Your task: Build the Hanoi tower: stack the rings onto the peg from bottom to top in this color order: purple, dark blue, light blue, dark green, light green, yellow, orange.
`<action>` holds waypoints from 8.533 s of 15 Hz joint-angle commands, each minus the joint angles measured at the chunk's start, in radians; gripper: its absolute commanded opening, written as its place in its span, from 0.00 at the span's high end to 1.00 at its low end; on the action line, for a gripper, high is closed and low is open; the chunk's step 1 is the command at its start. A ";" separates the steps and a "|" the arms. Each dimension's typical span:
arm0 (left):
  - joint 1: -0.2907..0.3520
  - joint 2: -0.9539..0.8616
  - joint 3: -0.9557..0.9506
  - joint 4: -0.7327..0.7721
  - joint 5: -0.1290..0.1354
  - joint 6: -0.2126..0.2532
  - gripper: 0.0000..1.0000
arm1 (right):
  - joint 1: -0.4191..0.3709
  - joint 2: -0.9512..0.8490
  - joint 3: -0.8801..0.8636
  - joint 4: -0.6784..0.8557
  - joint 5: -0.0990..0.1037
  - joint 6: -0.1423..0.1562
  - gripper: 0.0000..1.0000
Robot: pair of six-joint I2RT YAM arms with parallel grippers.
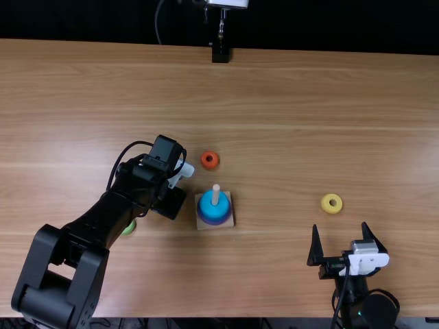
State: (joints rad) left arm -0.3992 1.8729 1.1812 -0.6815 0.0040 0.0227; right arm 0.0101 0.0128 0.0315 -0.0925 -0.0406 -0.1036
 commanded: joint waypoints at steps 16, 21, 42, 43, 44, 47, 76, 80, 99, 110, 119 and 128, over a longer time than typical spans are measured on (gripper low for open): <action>-0.113 -0.086 0.773 -0.741 -0.002 -0.175 1.00 | -0.013 -0.013 -0.016 -0.006 0.002 0.000 0.00; -0.179 -0.061 0.805 -0.741 -0.002 -0.218 1.00 | -0.013 -0.013 -0.016 -0.006 0.002 0.000 0.00; -0.290 0.048 0.839 -0.727 0.002 -0.247 1.00 | -0.013 -0.013 -0.015 -0.006 0.002 0.000 0.00; -0.290 0.048 0.839 -0.727 0.002 -0.247 1.00 | -0.013 -0.013 -0.016 -0.006 0.002 0.000 0.00; -0.290 0.048 0.839 -0.727 0.002 -0.247 1.00 | -0.013 -0.013 -0.015 -0.008 0.002 0.000 0.00; -0.290 0.048 0.834 -0.727 0.003 -0.247 1.00 | -0.013 -0.013 -0.016 -0.006 0.002 0.000 0.00; 0.013 -0.324 0.523 -0.465 -0.026 -0.275 0.00 | -0.013 -0.013 -0.015 -0.006 0.002 0.000 0.00; 0.120 -0.482 0.202 -0.338 -0.030 -0.273 0.00 | -0.013 -0.013 -0.015 -0.008 0.002 0.000 0.00; 0.224 -0.205 -0.166 -0.165 -0.017 0.069 0.00 | -0.013 -0.013 -0.016 -0.006 0.002 0.000 0.00; 0.224 -0.121 -0.157 -0.165 -0.019 0.071 0.00 | -0.013 -0.013 -0.016 -0.008 0.002 0.000 0.00; 0.232 -0.124 -0.160 -0.009 -0.030 0.056 1.00 | -0.013 -0.013 -0.016 -0.006 0.002 0.000 0.00; 0.237 -0.126 -0.126 -0.160 -0.015 0.051 0.00 | -0.013 -0.013 -0.016 -0.006 0.002 0.000 0.00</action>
State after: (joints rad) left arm -0.1810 1.7336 1.0218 -0.8398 -0.0193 0.0742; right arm 0.0101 0.0128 0.0315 -0.0929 -0.0410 -0.1036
